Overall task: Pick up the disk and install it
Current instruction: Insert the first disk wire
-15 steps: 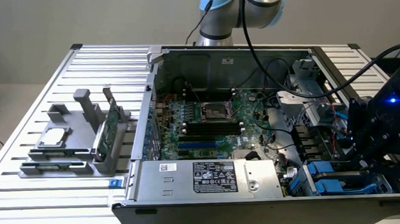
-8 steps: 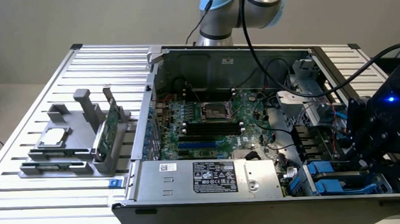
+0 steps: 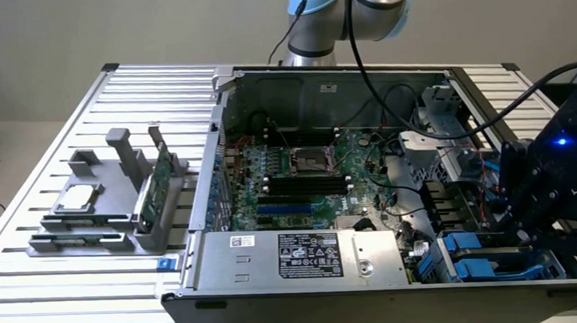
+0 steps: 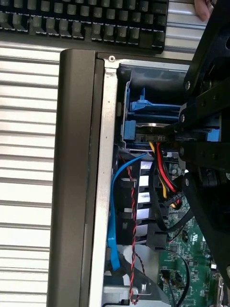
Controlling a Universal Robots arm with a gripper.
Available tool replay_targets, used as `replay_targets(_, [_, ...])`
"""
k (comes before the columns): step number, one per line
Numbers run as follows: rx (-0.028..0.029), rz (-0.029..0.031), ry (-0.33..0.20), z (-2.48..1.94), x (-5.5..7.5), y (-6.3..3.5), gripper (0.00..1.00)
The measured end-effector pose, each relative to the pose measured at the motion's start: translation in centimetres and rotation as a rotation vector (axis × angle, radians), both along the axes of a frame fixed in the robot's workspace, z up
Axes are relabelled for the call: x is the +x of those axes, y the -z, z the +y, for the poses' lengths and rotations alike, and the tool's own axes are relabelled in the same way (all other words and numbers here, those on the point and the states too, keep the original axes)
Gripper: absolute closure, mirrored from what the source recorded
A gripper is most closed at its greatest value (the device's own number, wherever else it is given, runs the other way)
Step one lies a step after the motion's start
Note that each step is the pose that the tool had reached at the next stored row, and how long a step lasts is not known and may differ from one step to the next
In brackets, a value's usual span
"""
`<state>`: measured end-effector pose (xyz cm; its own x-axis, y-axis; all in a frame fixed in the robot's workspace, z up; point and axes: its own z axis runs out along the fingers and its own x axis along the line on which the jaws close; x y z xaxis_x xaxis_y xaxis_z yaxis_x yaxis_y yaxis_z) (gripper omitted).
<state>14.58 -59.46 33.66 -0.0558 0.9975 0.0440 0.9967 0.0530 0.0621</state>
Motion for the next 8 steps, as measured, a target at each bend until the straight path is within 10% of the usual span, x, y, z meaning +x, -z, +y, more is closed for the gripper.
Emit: replay_targets(8, [-0.0047, 0.0000, 0.000, 0.14, -0.02, 0.07, 0.83])
